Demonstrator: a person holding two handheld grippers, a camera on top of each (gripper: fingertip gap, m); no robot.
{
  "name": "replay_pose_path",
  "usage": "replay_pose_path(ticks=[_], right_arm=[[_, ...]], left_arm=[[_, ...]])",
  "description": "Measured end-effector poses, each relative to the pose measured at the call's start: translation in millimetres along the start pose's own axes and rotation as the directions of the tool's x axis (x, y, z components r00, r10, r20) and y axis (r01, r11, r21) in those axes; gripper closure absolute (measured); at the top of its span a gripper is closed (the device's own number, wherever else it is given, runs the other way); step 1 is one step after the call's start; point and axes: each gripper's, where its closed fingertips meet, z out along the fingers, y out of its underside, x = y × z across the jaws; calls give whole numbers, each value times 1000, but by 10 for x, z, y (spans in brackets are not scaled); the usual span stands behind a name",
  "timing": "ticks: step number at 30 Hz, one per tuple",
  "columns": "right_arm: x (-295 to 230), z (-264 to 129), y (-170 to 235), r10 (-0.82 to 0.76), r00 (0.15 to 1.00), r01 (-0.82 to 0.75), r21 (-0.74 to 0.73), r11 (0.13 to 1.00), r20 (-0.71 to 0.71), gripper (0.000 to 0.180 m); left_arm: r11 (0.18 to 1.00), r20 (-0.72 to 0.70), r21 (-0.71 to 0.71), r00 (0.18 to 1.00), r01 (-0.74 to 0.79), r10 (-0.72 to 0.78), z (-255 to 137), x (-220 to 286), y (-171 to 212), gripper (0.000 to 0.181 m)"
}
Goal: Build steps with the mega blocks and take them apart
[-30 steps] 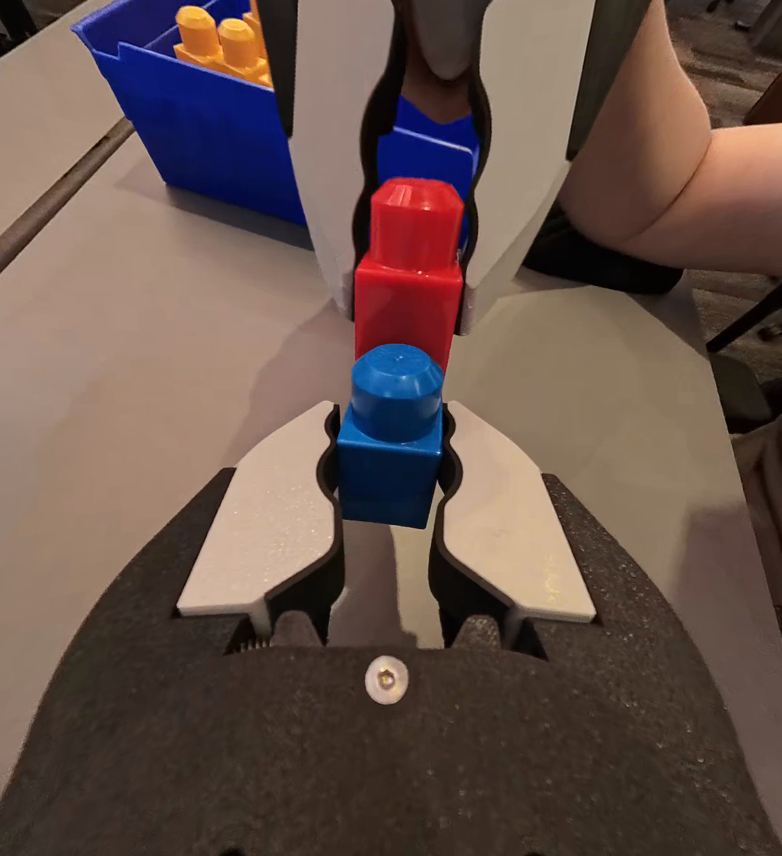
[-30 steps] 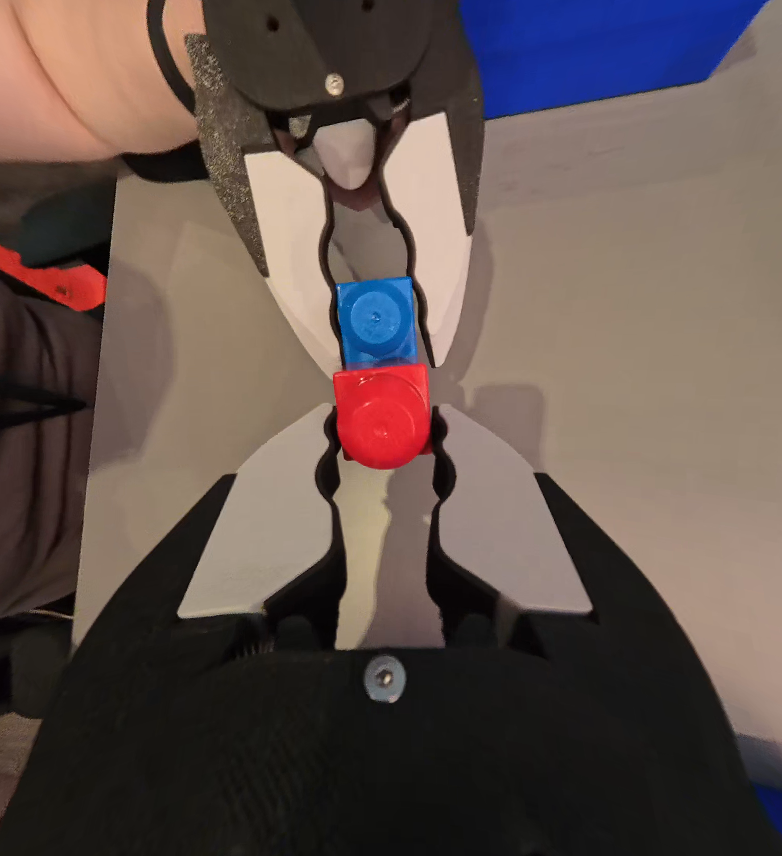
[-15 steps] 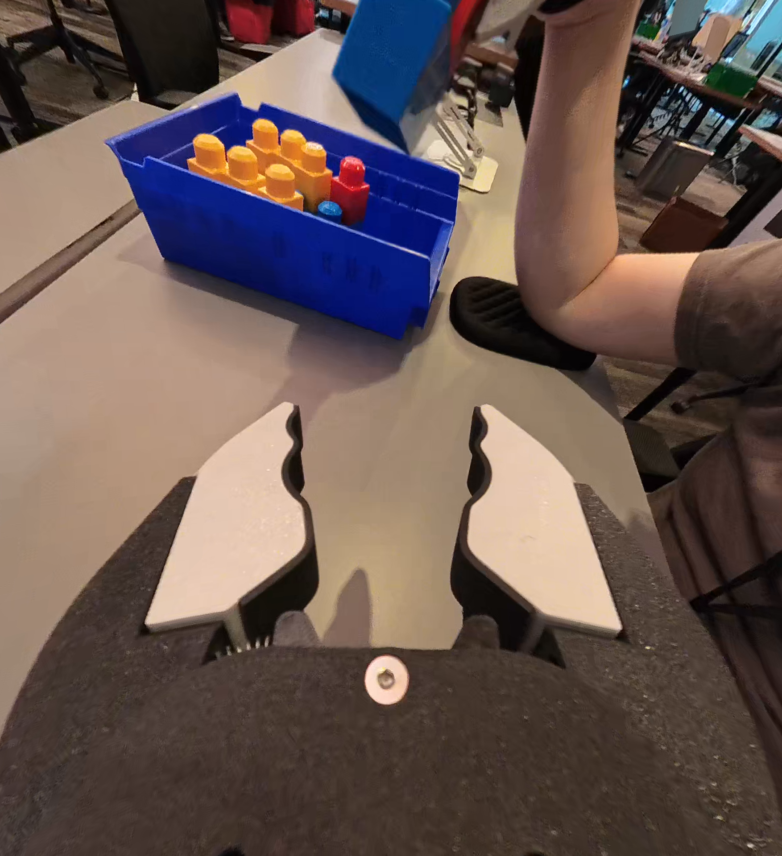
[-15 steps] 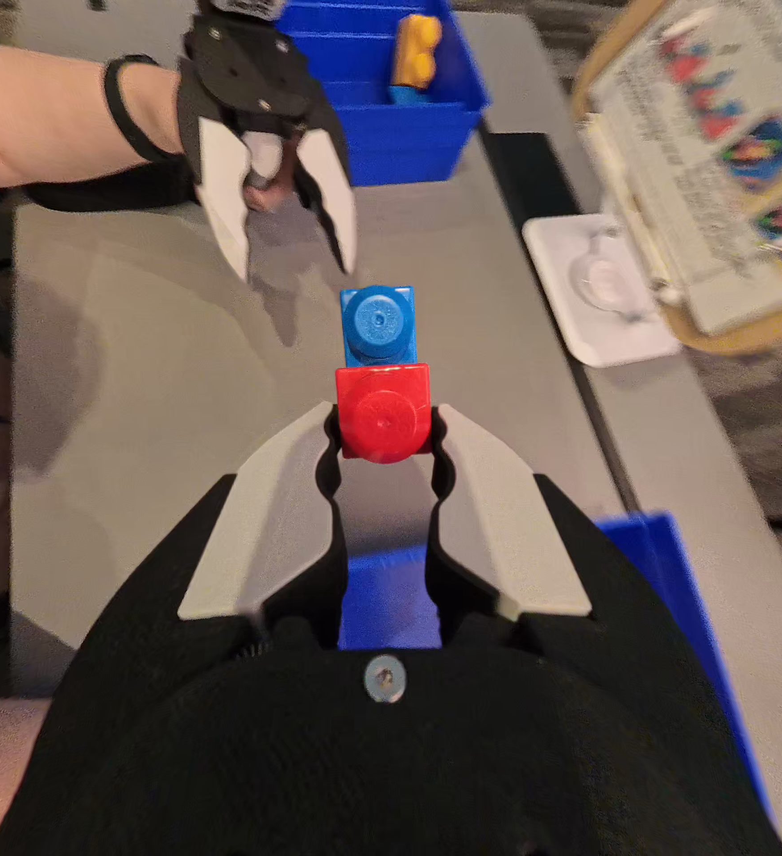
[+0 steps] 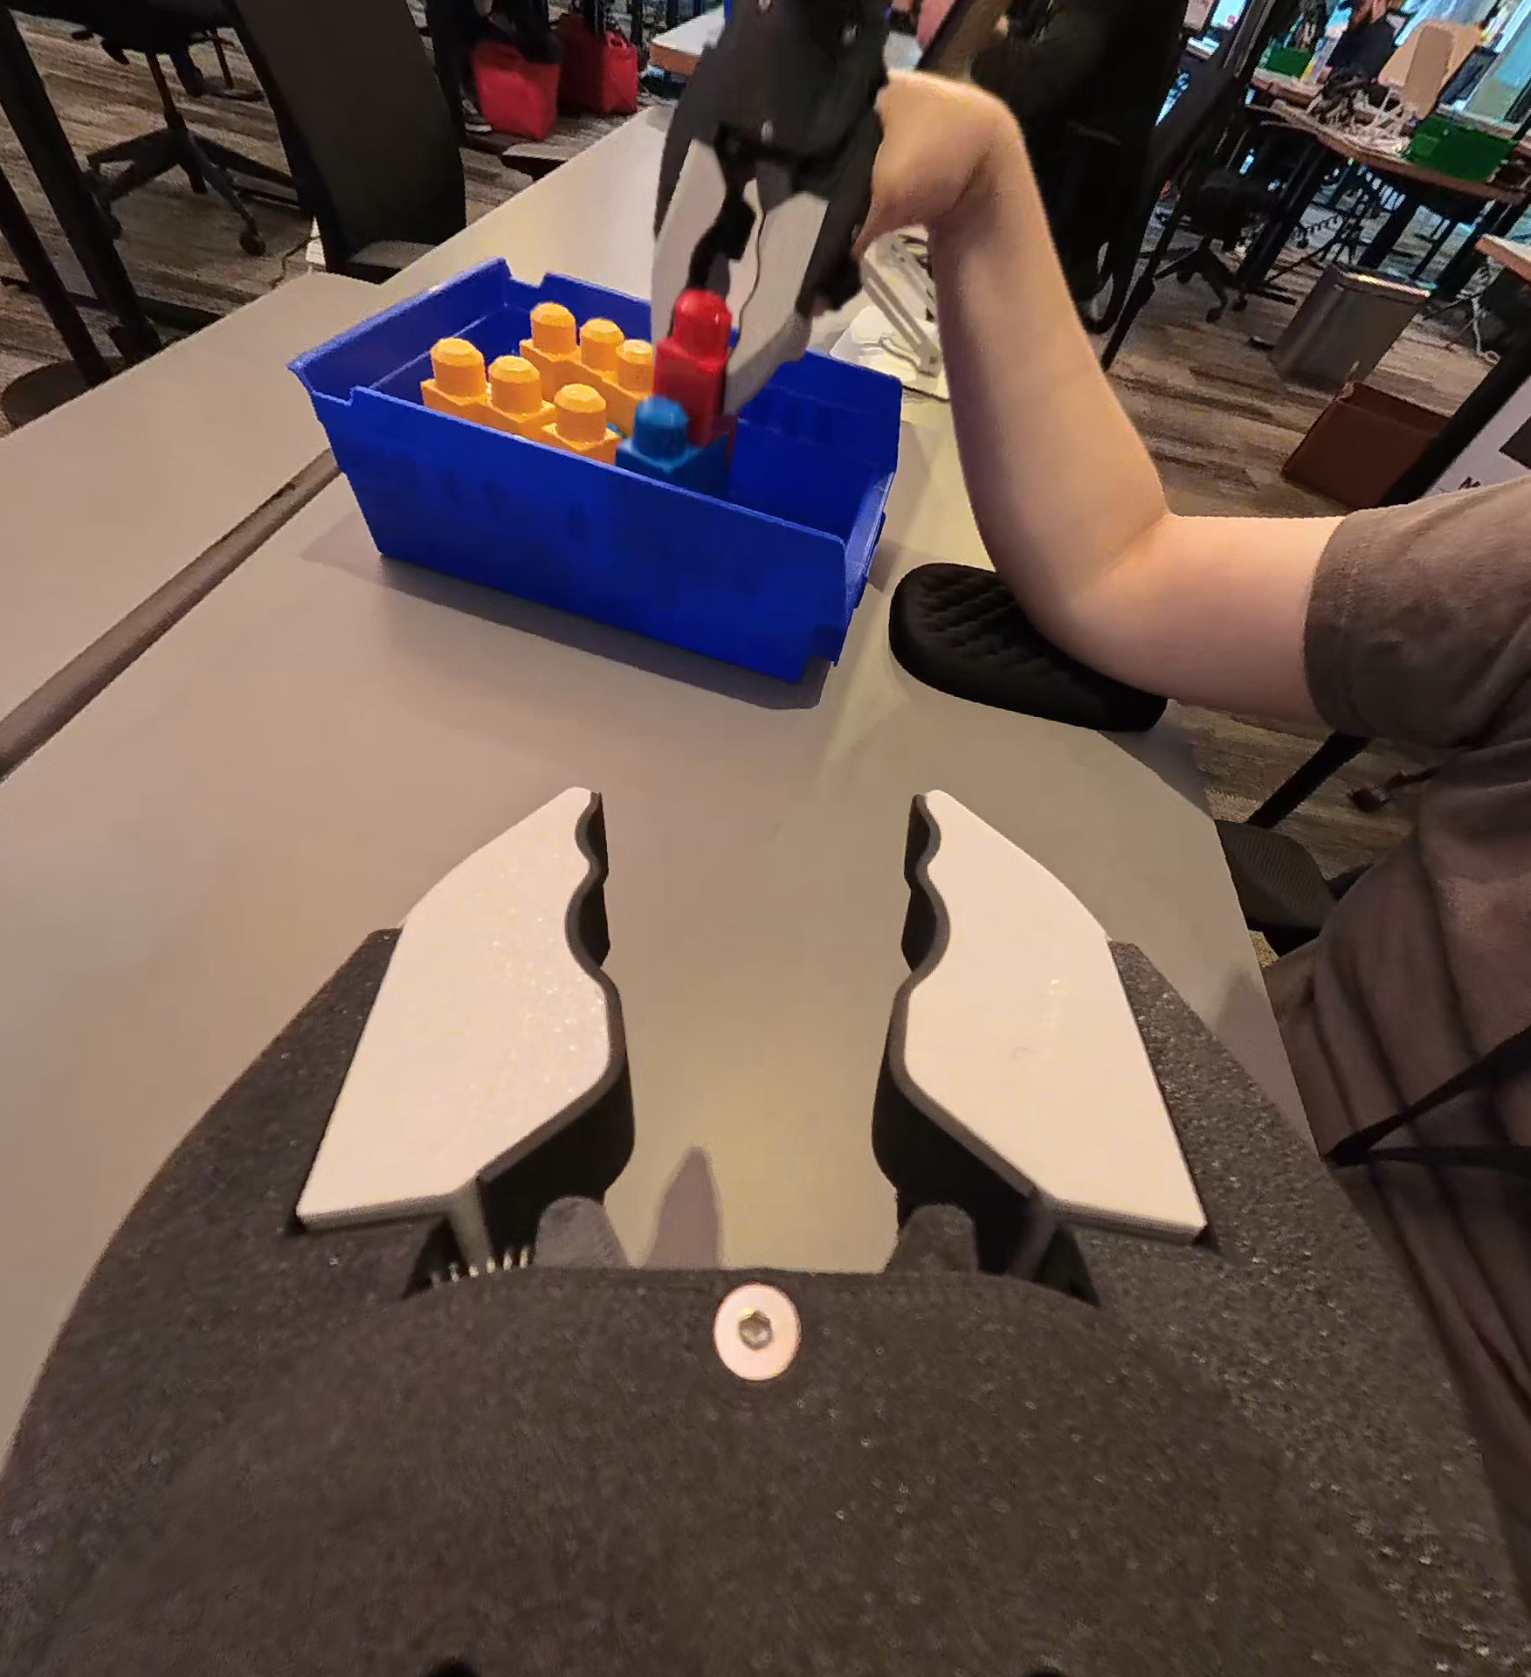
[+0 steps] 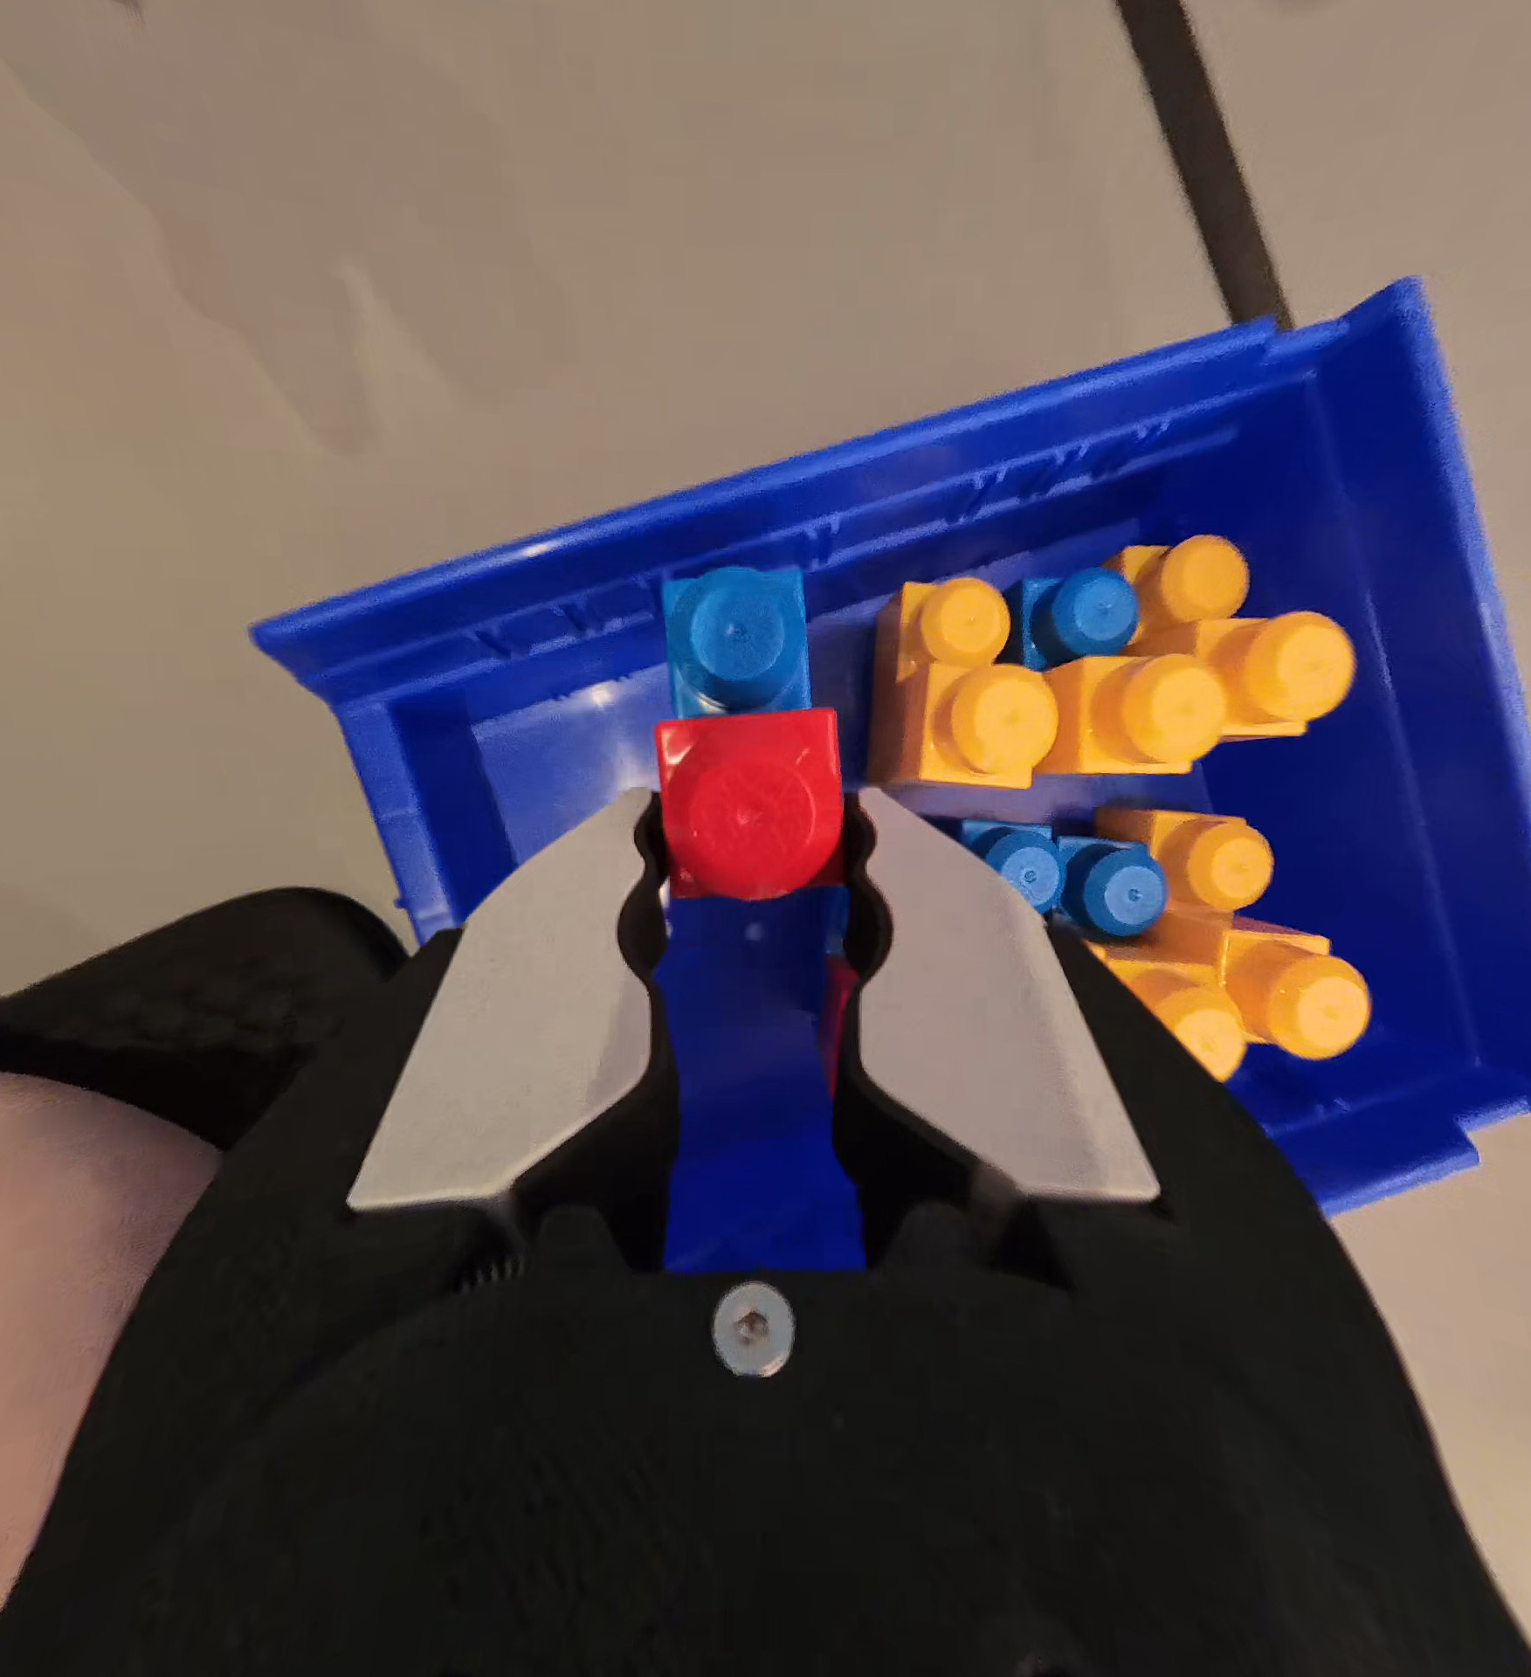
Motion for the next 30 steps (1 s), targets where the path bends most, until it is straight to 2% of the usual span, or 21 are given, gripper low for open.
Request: replay_pose_path(ticks=[8,11,18,24,27,30], right_arm=[[119,495,232,-148,989,143,-244,959,-3,141],[156,576,256,-136,991,131,-264,955,2,141],[202,557,277,-62,998,58,-242,968,-11,141],[265,354,150,-94,990,75,-174,982,-103,141],[312,186,82,-133,973,104,-156,982,-190,141],[347,-137,-249,-186,924,195,-9,981,-334,142]], left_arm=[[999,-4,44,1000,20,-20,-132,-29,-83,120],[999,-8,51,1000,16,-15,-149,-18,-99,121],[999,-32,36,999,18,-17,-129,29,-82,122],[999,-45,38,999,24,-22,-152,52,-95,122],[999,-32,31,999,14,-13,-201,44,-112,122],[996,22,85,1000,-24,22,-393,9,-264,124]])
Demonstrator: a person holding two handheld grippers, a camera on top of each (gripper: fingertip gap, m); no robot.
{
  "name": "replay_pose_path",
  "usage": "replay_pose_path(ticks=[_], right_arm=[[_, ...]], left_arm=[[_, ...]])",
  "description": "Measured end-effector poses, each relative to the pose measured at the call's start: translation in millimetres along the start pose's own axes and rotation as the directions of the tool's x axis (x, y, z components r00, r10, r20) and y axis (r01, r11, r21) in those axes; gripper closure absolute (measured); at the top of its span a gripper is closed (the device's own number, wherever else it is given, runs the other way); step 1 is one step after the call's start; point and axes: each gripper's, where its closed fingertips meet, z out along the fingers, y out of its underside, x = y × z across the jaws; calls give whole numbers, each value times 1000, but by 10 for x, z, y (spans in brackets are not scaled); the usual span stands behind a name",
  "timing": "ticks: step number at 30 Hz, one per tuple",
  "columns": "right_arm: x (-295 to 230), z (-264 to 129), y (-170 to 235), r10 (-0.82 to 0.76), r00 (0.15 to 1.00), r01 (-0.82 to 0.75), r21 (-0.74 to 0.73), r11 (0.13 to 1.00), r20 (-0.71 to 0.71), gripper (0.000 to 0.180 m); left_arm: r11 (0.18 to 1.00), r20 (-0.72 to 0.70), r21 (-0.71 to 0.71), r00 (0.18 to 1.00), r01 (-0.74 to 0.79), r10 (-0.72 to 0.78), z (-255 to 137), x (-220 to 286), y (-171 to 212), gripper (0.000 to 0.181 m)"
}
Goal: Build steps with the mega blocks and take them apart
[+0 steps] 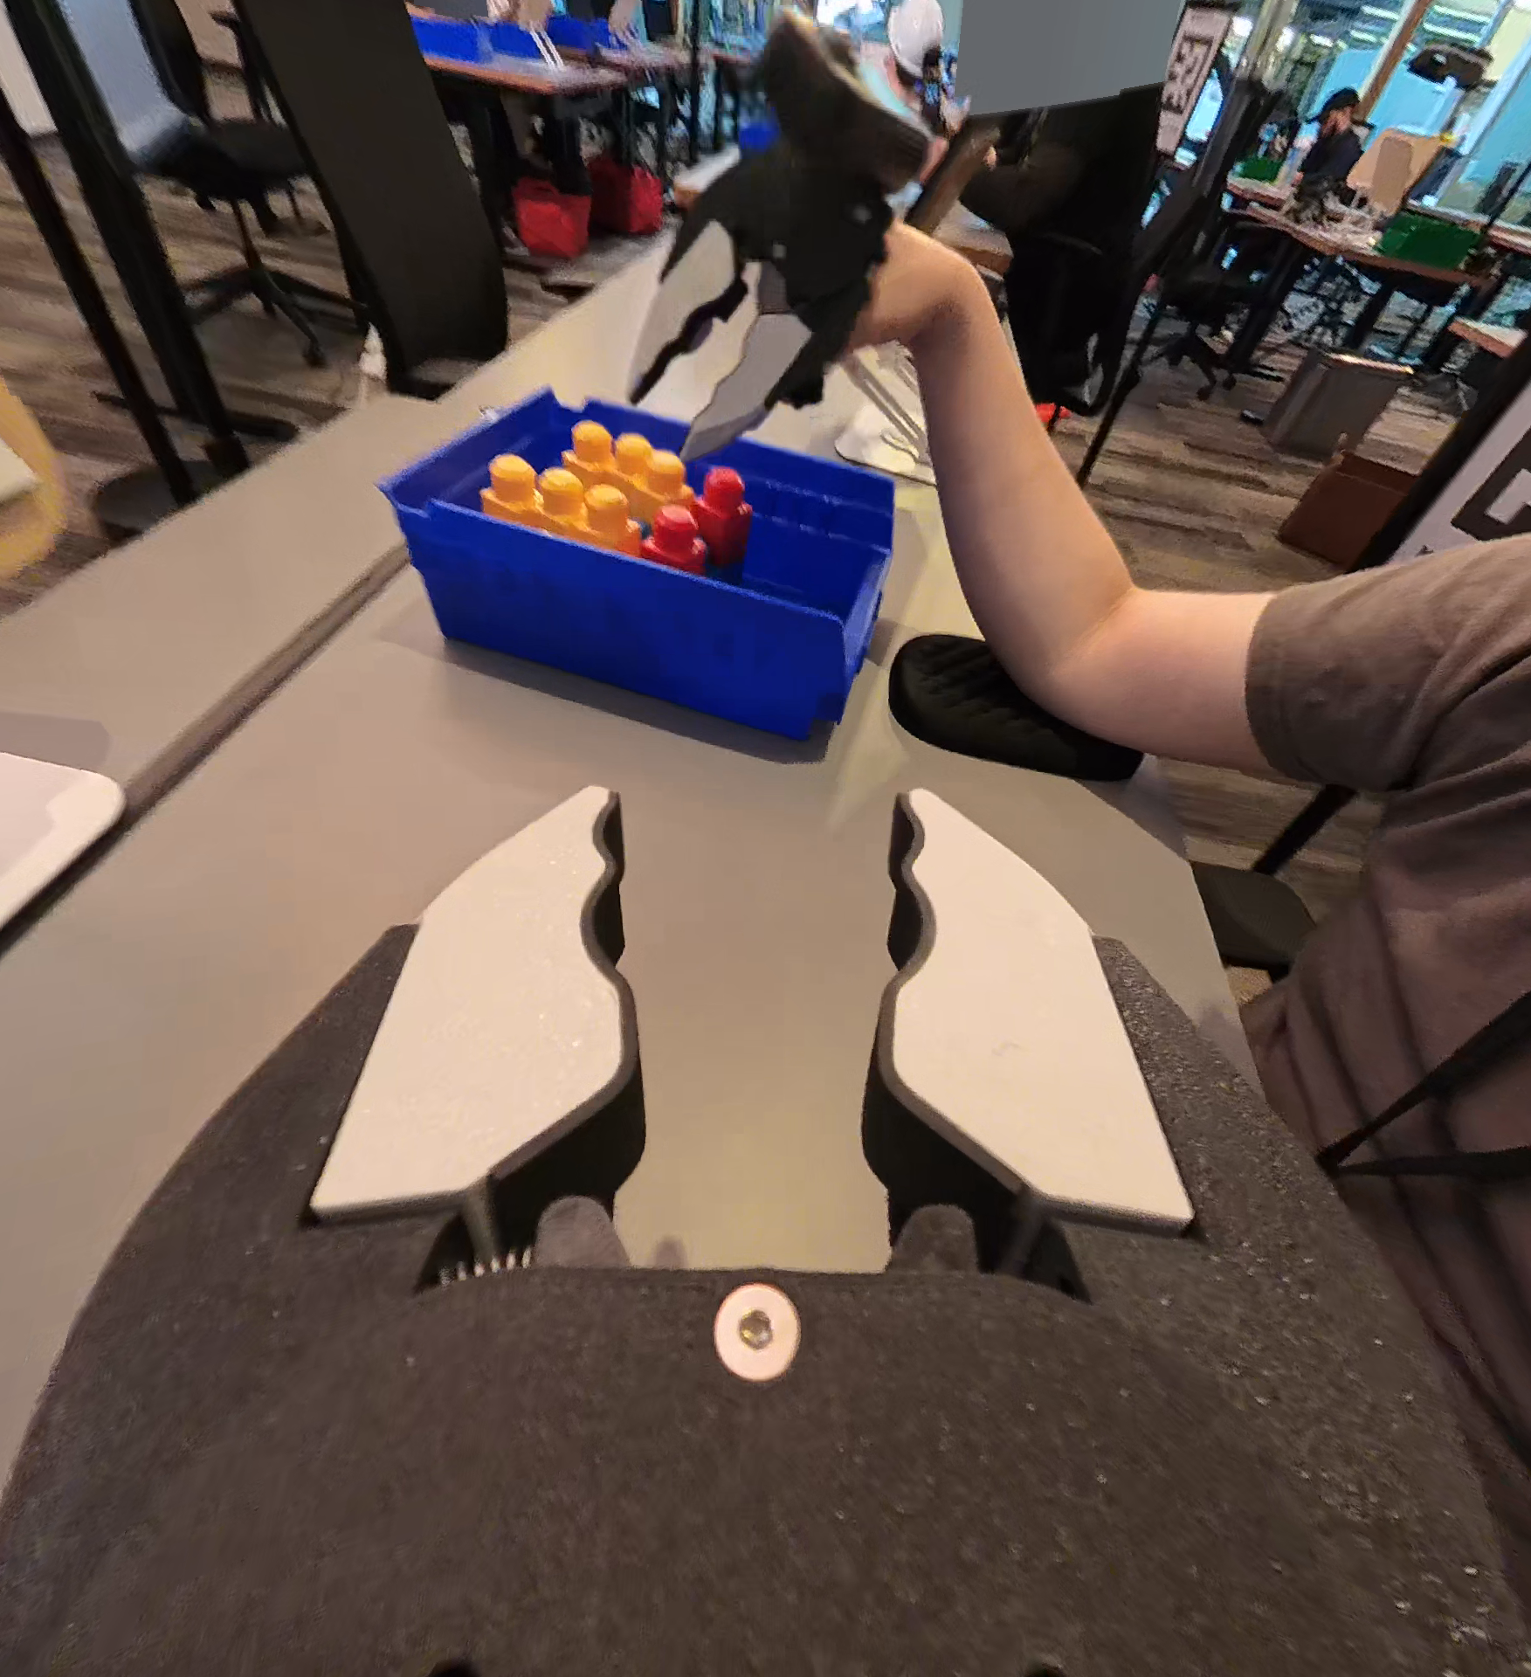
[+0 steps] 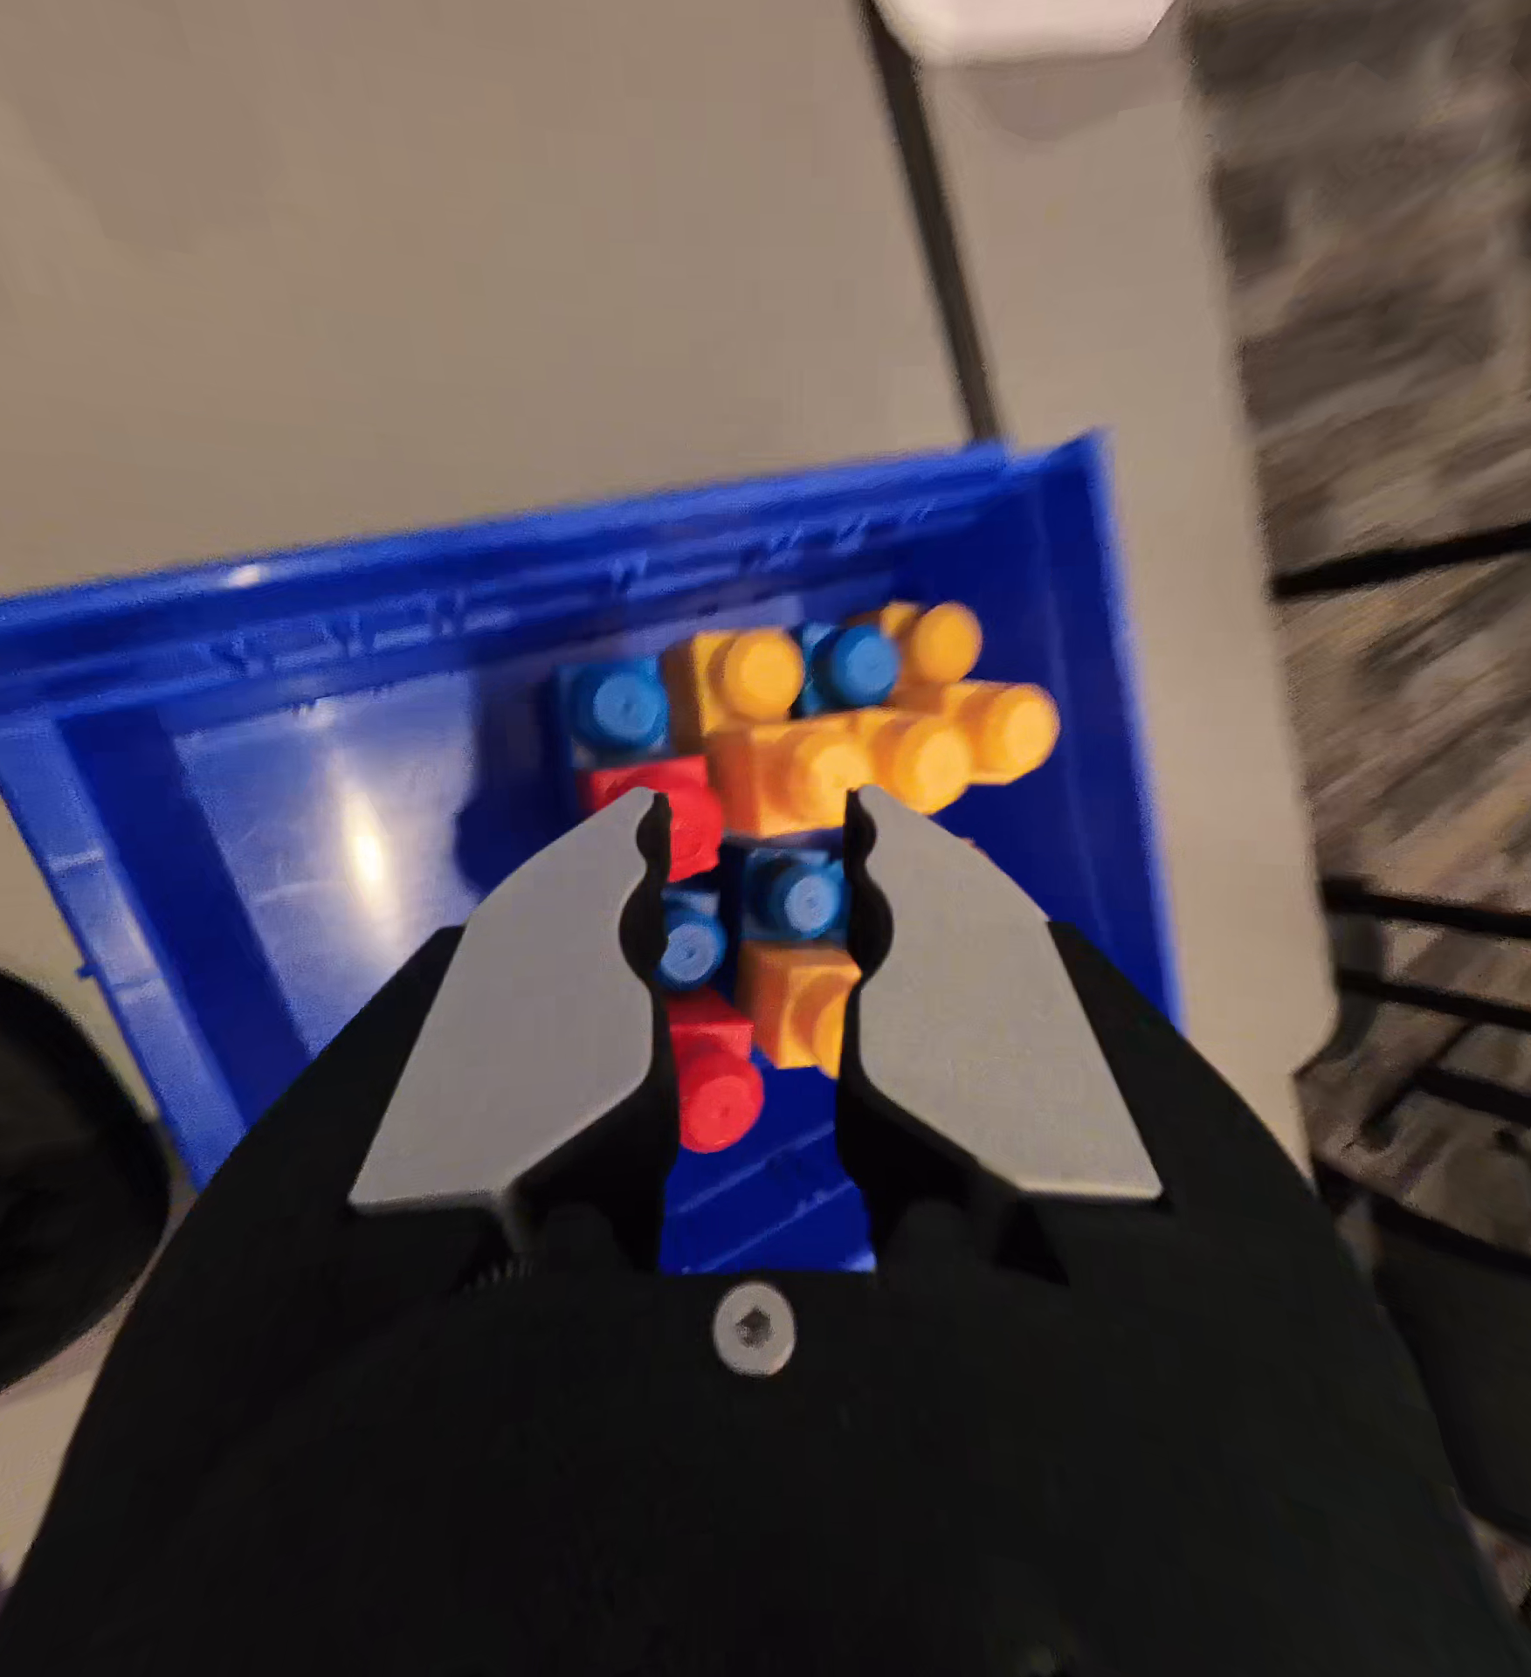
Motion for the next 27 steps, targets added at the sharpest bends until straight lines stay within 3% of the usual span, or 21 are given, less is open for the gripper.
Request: replay_pose_path(ticks=[2,5,8,10,12,18,22,24,27], right_arm=[[172,-256,-296,-17,990,38,150,988,-142,142],[353,-689,-732,48,953,75,387,919,-298,142],[464,-1064,-1012,175,921,68,586,808,-348,142],[520,-1201,-1090,253,906,41,664,746,-340,142],[580,-1231,-1102,313,889,8,694,720,-335,142],[663,-1052,-1095,372,867,-58,674,736,-332,137],[614,-861,-1144,342,880,-69,626,777,-329,136],[594,-773,-1153,316,884,-58,591,805,-344,135],[539,-657,-1176,271,899,-39,554,832,-344,133]], left_arm=[[999,73,28,997,-33,31,-225,-74,-138,124],[993,361,31,928,-112,94,-790,-406,-304,123],[990,665,-65,734,-128,139,-1509,-804,-223,122],[984,782,-156,599,-82,174,-1919,-1022,-33,121],[982,818,-185,549,-32,172,-2140,-1172,165,120],[958,833,-154,553,241,-5,-2236,-1660,868,124],[947,904,-108,426,303,-33,-2338,-1996,1137,127],[940,927,-147,373,308,23,-2401,-2101,1226,122],[915,913,-274,378,296,152,-2434,-2115,1297,120]])
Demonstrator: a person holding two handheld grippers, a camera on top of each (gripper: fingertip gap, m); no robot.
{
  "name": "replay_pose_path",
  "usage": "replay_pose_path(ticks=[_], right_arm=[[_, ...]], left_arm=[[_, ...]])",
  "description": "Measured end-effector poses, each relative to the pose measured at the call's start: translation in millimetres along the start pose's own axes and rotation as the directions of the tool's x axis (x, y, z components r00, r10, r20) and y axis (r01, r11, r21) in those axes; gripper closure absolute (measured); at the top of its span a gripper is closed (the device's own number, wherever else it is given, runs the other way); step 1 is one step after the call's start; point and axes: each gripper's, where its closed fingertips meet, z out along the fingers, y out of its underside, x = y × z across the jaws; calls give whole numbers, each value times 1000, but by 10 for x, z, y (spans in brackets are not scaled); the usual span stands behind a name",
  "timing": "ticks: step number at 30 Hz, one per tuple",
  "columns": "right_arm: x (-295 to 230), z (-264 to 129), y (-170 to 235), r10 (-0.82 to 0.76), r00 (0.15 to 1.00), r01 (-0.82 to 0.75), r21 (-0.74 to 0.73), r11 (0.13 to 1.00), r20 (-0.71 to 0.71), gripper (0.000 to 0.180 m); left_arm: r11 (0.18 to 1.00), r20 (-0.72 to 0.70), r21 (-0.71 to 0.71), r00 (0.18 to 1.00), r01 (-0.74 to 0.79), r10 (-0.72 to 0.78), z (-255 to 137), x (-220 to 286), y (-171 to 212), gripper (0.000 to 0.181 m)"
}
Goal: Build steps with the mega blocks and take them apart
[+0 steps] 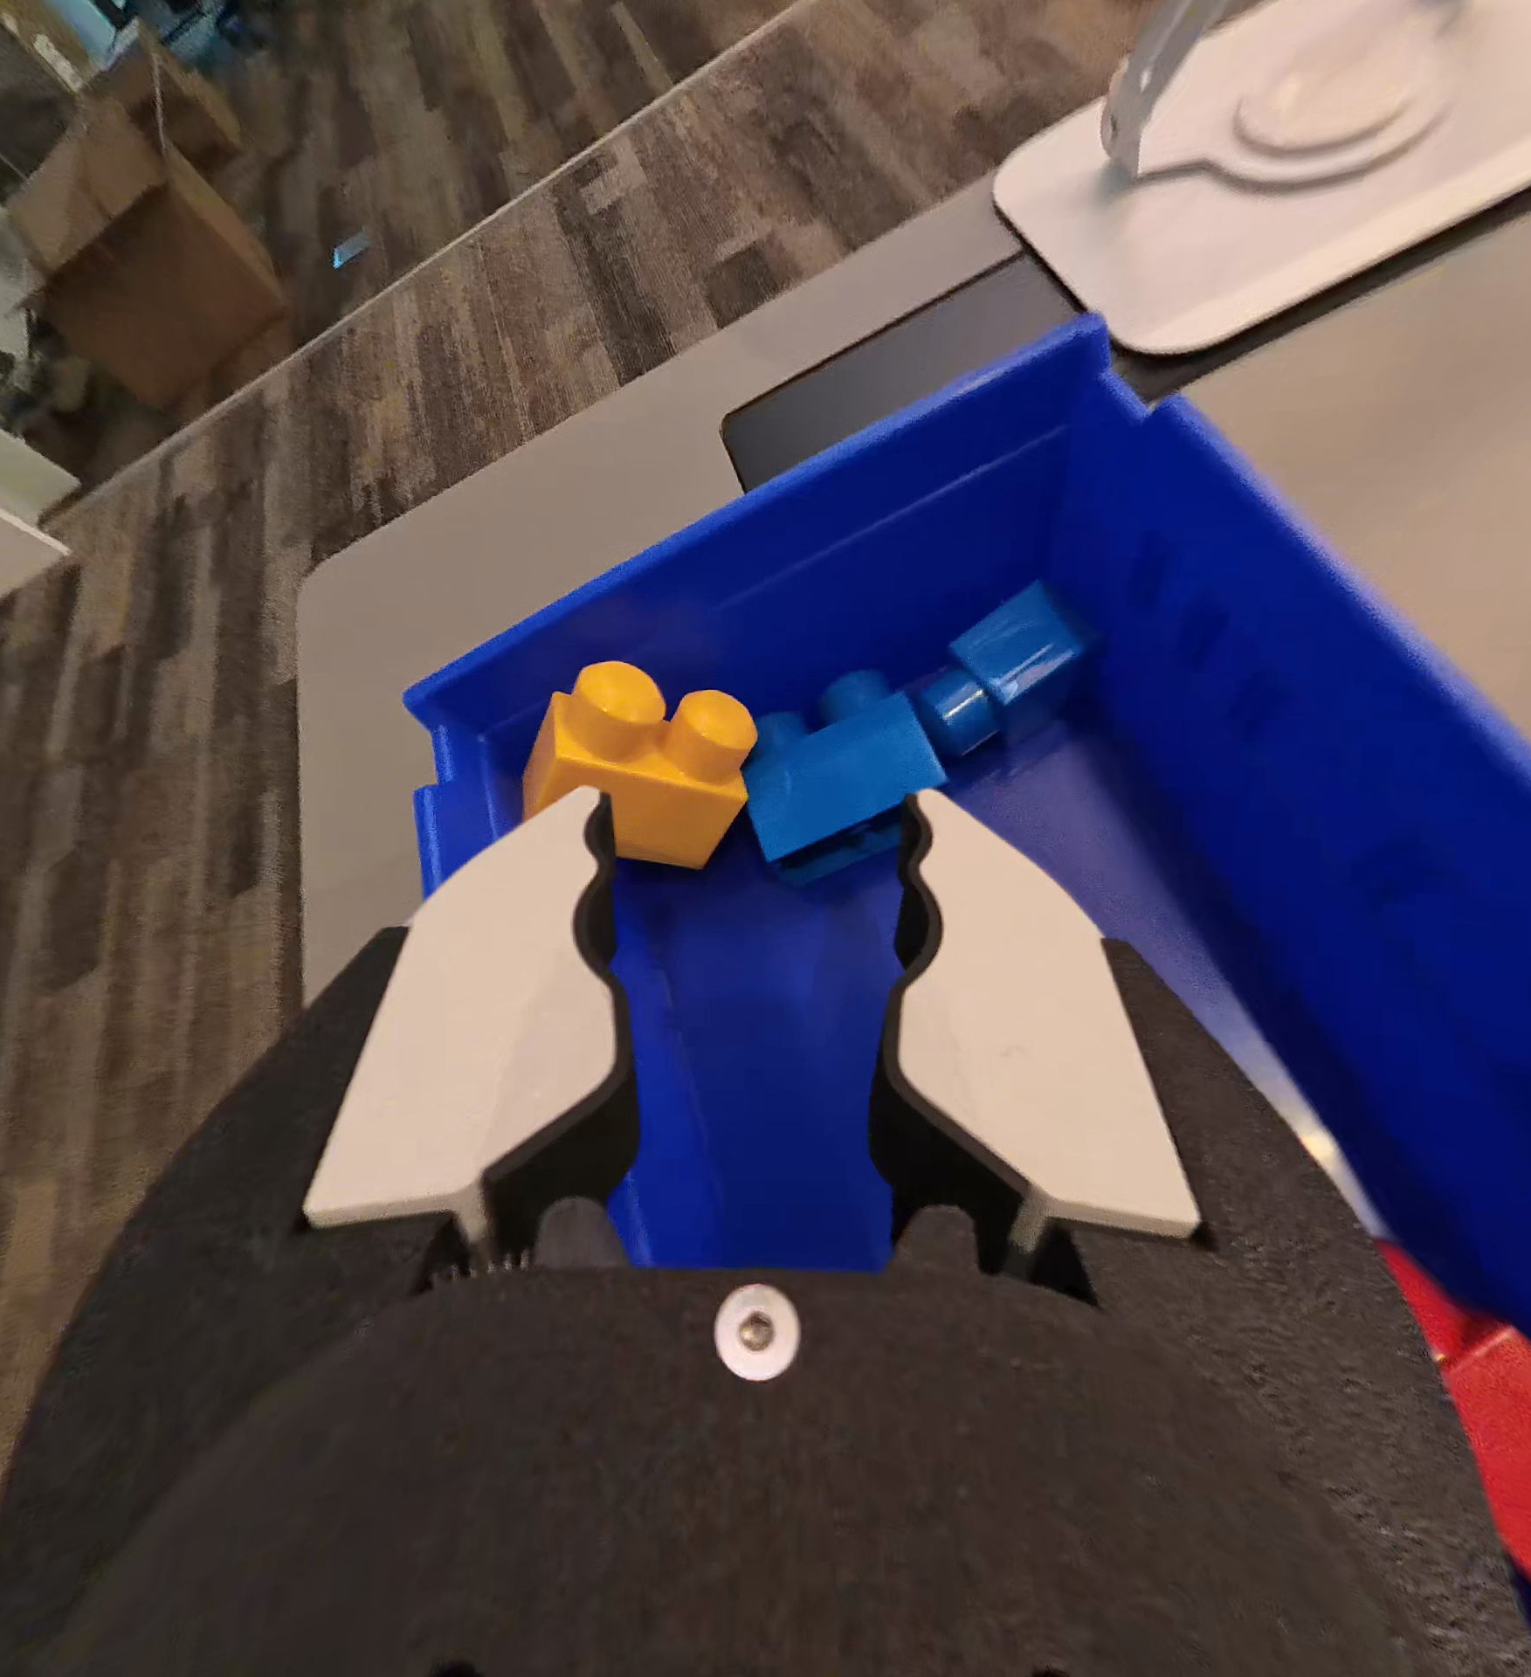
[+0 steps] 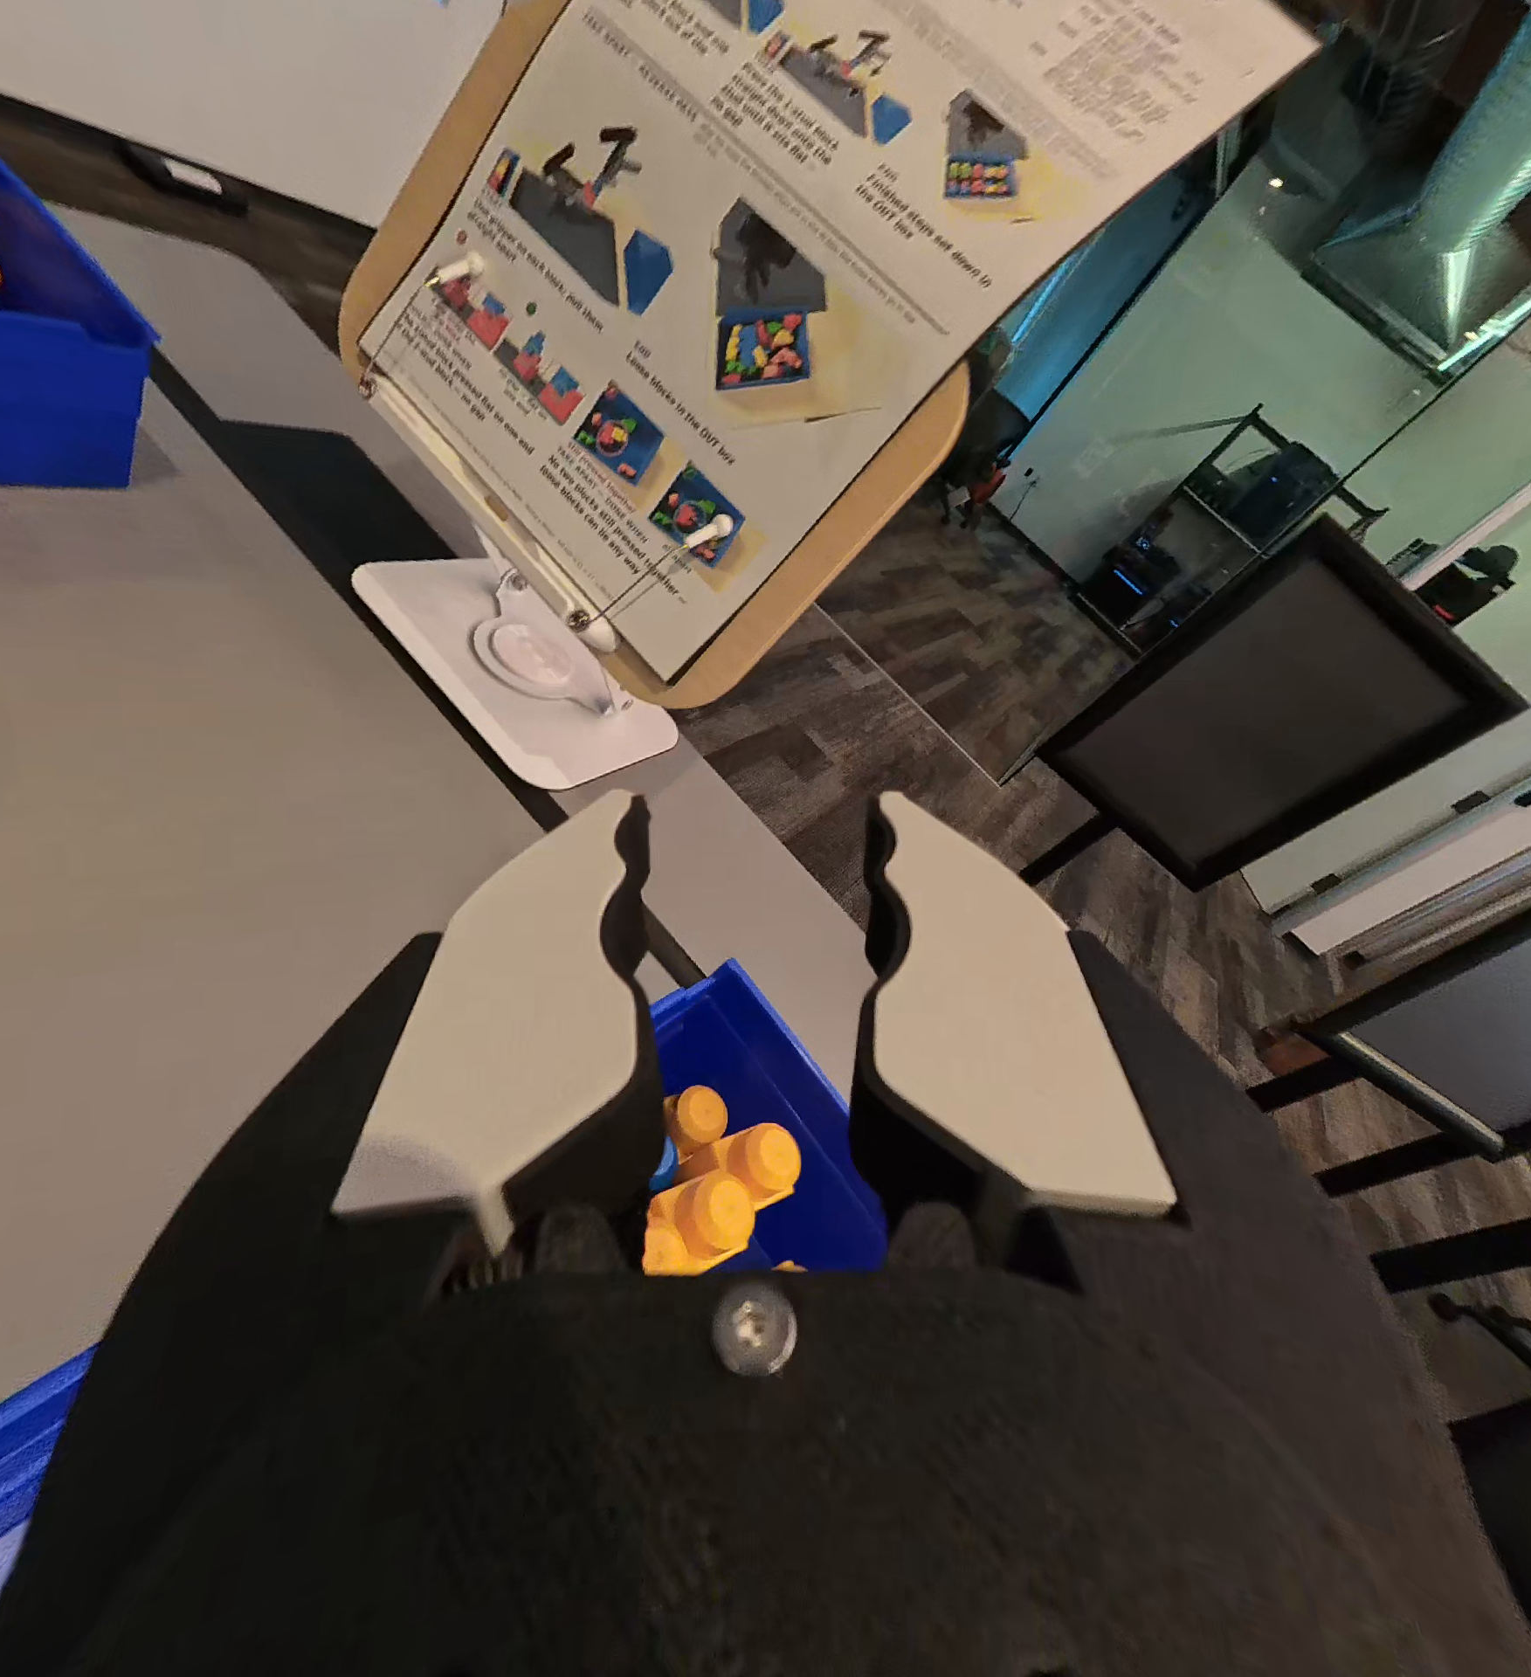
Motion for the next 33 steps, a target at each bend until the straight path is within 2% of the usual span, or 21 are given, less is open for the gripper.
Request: replay_pose_path(ticks=[3,5,8,15,19,23,25,33], right_arm=[[-103,68,51,-13,999,14,-21,1000,44,133],[-143,113,85,-18,998,20,-36,999,62,132],[-197,172,124,-25,996,29,-49,998,91,132],[-235,267,317,-47,993,60,-122,991,111,131],[-233,271,352,-51,992,67,-137,988,113,131],[-257,280,363,-58,990,76,-143,987,127,131],[-276,286,382,-67,989,88,-151,985,135,131],[-344,297,398,-89,982,116,-166,979,164,132]], left_arm=[[977,-23,-3,976,-214,214,-18,9,-100,119],[912,-30,-50,914,-406,405,15,-59,-119,123],[843,-146,-139,853,-519,501,94,-169,-76,123],[759,-319,-170,764,-628,561,429,-213,30,123],[711,-327,-201,731,-674,600,597,-256,87,125],[750,-331,-254,783,-611,526,689,-331,101,129],[776,-330,-237,800,-584,501,710,-325,65,138],[754,-309,-290,803,-589,509,760,-396,170,144]])
